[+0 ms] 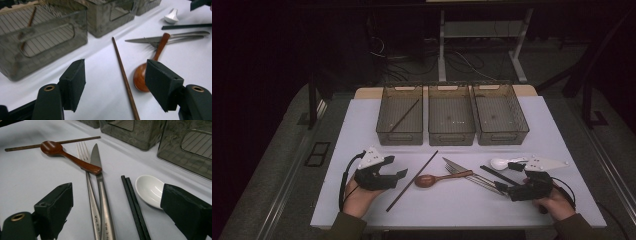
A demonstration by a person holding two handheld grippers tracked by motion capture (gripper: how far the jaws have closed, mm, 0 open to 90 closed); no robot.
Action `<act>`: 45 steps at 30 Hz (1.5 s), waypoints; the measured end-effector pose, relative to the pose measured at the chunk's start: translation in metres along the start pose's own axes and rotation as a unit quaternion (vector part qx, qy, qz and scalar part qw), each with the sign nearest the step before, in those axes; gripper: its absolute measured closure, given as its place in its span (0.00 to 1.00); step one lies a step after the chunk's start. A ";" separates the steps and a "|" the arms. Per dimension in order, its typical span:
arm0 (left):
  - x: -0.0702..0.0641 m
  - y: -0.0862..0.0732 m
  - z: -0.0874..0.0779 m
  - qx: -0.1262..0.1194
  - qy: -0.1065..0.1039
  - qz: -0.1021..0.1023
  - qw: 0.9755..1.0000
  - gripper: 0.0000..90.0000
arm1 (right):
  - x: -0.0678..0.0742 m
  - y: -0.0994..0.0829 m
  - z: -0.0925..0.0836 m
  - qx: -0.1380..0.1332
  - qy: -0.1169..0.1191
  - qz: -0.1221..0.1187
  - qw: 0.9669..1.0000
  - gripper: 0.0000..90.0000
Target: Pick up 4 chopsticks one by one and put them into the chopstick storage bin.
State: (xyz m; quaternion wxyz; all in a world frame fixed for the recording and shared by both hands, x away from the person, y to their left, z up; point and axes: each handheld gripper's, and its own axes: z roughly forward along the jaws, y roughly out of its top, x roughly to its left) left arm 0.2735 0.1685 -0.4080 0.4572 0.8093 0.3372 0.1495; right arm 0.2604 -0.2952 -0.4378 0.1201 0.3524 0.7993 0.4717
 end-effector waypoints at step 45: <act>-0.019 -0.029 0.036 0.103 -0.026 -0.023 0.994 0.90 | 0.001 0.000 0.002 0.005 0.000 -0.001 1.000 0.12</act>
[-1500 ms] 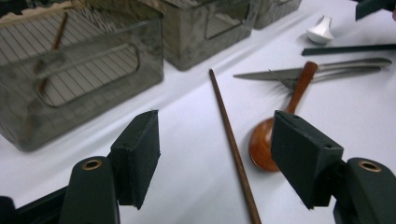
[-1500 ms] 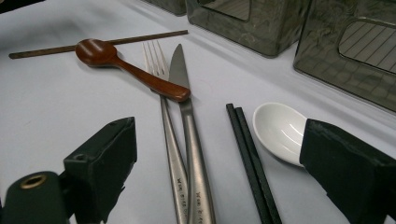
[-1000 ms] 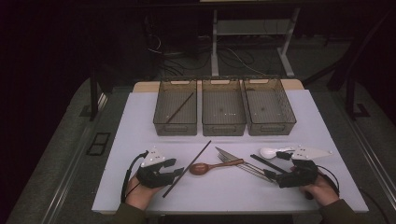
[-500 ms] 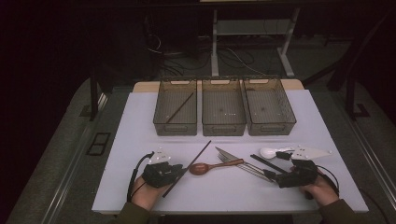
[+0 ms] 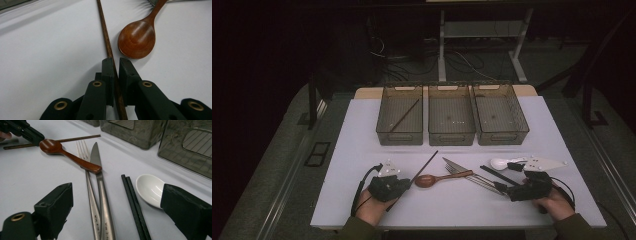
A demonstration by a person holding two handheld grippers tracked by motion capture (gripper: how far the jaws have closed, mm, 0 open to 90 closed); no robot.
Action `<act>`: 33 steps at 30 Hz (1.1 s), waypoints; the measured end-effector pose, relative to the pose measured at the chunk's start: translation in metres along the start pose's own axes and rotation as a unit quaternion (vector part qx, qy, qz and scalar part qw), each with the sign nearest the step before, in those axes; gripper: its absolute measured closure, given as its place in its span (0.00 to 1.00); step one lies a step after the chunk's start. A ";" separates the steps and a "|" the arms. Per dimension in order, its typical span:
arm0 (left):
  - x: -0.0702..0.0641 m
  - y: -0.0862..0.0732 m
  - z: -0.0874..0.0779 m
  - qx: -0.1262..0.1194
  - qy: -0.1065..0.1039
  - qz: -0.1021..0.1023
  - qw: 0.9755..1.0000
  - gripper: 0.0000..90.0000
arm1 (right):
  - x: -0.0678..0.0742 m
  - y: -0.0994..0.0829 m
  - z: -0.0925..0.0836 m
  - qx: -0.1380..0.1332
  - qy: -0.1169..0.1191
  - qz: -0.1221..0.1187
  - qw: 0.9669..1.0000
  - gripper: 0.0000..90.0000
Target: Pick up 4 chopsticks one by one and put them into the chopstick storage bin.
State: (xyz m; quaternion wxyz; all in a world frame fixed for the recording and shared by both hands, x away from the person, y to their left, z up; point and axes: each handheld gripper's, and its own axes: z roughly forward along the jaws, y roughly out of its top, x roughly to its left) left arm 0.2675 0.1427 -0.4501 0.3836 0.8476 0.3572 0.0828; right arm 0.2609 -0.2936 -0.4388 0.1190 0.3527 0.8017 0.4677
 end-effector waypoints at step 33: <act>0.001 0.007 -0.009 0.002 0.031 -0.003 1.000 0.93 | 0.000 0.000 0.000 0.000 0.000 -0.002 1.000 0.12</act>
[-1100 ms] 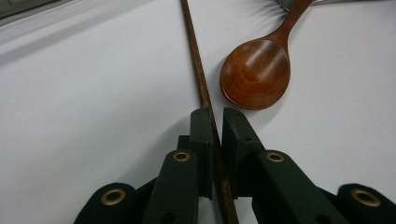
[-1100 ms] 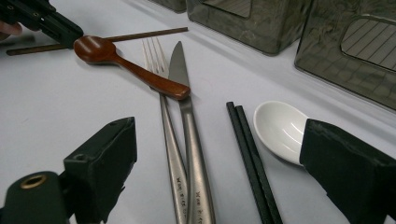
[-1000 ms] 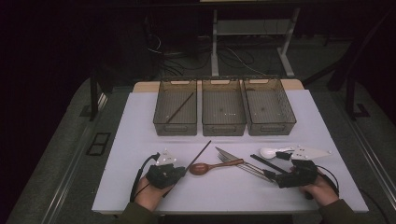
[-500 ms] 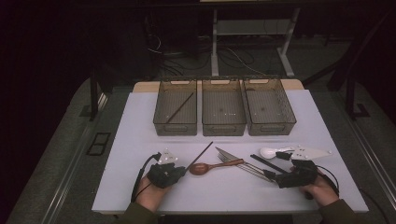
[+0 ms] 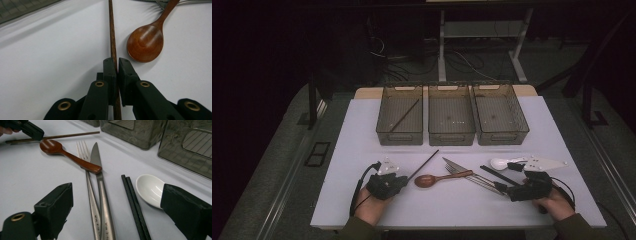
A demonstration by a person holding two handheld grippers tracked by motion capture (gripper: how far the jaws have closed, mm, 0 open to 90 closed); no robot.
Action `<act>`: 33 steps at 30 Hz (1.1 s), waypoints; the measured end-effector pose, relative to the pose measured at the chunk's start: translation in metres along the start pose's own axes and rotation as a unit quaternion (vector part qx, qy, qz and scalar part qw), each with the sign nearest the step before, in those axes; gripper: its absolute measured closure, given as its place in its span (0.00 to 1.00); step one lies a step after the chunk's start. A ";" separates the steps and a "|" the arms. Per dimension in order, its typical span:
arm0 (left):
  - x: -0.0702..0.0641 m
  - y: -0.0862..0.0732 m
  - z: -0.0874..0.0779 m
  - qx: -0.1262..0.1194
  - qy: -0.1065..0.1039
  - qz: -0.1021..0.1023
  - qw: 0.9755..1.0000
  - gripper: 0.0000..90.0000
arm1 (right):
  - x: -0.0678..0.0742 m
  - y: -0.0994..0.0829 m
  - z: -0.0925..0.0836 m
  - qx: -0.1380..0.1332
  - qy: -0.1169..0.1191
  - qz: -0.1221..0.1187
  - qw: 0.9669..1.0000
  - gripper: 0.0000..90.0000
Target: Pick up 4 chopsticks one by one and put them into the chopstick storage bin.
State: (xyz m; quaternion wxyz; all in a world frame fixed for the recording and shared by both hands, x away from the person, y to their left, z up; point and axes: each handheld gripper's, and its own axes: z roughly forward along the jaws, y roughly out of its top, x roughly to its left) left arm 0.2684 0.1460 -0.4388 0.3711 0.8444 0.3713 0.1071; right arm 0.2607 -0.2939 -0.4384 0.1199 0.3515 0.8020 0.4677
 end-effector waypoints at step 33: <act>0.021 0.010 -0.030 -0.059 -0.032 0.008 0.998 0.93 | 0.002 0.000 0.001 0.004 0.003 -0.001 1.000 0.12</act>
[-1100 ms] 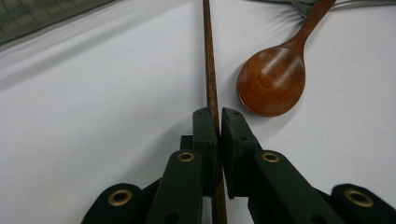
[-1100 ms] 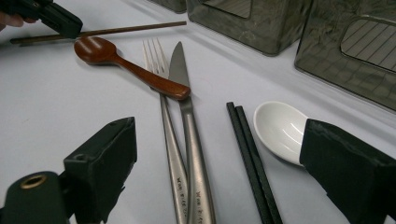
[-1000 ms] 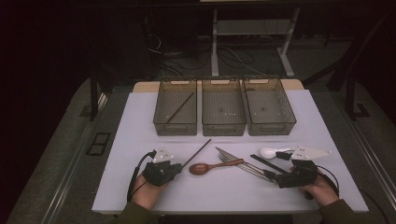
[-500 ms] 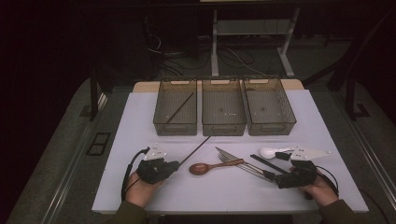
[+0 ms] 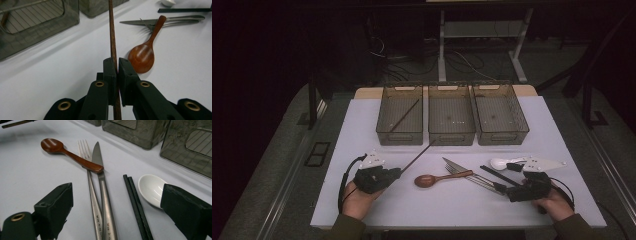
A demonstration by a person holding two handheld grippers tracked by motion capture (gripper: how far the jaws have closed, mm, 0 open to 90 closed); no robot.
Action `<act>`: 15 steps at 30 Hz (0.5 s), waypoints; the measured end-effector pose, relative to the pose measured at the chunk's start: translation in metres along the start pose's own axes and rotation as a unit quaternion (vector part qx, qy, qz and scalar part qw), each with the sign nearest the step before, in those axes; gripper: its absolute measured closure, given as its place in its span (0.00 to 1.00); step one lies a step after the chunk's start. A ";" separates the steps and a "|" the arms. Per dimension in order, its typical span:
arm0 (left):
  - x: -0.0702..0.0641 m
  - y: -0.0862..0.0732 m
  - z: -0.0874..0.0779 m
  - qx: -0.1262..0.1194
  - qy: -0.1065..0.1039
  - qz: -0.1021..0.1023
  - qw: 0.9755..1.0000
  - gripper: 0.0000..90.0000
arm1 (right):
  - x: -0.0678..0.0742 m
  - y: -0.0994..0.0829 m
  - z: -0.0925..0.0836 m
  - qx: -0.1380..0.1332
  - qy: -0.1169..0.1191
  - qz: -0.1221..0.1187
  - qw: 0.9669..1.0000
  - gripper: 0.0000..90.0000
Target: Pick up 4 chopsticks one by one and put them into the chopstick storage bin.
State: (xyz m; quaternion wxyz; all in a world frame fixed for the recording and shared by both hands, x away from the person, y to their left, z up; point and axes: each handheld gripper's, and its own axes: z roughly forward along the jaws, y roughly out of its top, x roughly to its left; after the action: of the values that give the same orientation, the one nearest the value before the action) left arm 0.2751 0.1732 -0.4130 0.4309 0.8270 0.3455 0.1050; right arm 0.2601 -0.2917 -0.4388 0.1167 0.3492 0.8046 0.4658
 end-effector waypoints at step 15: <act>0.006 0.014 -0.006 -0.030 -0.003 -0.005 1.000 0.93 | 0.000 0.000 0.000 0.000 -0.001 0.000 1.000 0.12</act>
State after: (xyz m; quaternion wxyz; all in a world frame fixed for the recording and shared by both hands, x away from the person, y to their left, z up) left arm 0.2838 0.1753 -0.3988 0.4574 0.8122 0.3448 0.1104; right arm 0.2607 -0.2917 -0.4392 0.1176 0.3494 0.8047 0.4654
